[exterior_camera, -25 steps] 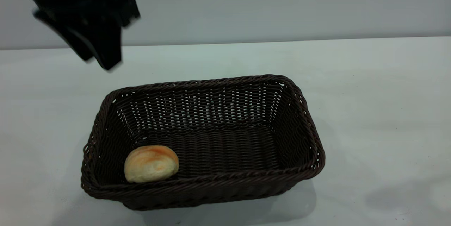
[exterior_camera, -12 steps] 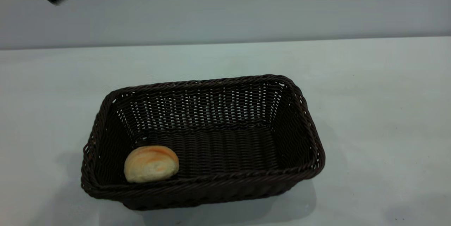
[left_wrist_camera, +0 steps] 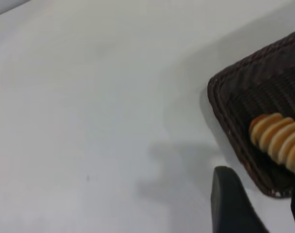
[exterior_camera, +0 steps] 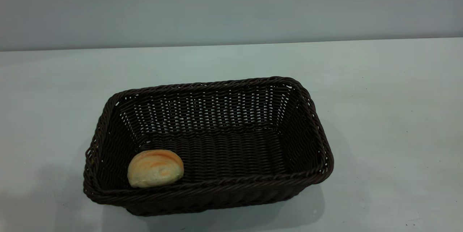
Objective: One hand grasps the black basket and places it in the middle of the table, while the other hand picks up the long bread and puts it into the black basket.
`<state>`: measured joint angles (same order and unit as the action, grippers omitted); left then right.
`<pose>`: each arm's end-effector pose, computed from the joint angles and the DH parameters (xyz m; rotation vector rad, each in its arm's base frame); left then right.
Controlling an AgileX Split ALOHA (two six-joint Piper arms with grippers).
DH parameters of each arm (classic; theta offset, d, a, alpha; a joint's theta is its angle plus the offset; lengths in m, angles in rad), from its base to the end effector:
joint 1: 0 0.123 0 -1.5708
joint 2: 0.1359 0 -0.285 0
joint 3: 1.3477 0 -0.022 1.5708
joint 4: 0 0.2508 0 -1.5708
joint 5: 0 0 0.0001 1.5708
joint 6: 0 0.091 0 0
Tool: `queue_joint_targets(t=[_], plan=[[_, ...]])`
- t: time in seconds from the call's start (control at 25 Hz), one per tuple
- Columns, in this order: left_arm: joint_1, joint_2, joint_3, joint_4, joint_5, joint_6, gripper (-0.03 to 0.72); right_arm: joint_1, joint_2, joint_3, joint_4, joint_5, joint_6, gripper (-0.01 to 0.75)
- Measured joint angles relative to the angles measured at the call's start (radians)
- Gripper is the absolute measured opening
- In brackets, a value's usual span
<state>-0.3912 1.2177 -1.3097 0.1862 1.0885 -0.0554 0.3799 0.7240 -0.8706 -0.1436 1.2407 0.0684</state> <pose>0.2248 -0.0766 0.3972 0.4466 2.4156 0.0470 0.0986 0.0261 0.3424 -0.4063 2.5279 -0.0219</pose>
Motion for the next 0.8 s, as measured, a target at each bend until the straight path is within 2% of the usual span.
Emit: queue_joint_targets(t=[0.16, 0.44, 0.8], plan=[[0.000, -0.064, 0.001, 0.013, 0.074, 0.000, 0.350, 0.000, -0.115, 0.000, 0.000, 0.000, -0.014, 0.491], [0.000, -0.198, 0.016, 0.041, 0.078, 0.000, 0.354, 0.000, -0.271, 0.000, 0.022, 0.000, -0.035, 0.491], [0.000, -0.426, 0.246, 0.050, 0.078, -0.026, 0.425, 0.000, -0.373, 0.018, 0.108, 0.000, -0.107, 0.491]])
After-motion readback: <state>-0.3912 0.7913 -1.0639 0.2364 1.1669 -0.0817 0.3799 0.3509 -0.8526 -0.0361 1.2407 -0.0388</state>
